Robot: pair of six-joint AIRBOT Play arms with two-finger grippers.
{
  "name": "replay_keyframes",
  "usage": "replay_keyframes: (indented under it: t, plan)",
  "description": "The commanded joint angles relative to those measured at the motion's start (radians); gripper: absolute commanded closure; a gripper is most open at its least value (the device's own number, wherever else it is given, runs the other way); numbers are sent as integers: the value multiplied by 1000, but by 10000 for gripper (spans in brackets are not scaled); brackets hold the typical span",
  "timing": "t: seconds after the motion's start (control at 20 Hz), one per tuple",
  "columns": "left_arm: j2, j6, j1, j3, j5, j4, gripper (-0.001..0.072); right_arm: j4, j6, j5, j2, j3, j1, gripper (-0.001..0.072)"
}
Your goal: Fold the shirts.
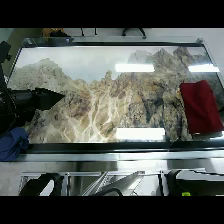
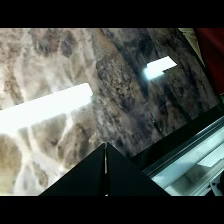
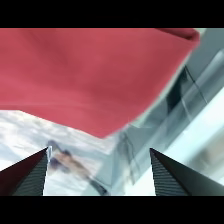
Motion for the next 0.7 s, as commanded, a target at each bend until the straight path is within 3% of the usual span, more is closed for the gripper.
replay_keyframes:
  t: [0.0,0.05,0.1,0.35,0.65]
  plan:
    - [0,-1,-1,0,10,0,688,192,-52,-83,7,2,11,200]
    - [0,-1,-1,0,16,0,687,277,-80,-117,9,2,27,512]
    - [0,-1,-1,0,18,-1,688,355,-110,-156,12,1,54,687]
    - [3,-2,-2,-14,3,-1,688,410,-246,-248,54,-66,370,692]
    - [222,-66,-117,-459,43,0,689,348,-340,-628,341,-679,958,692]
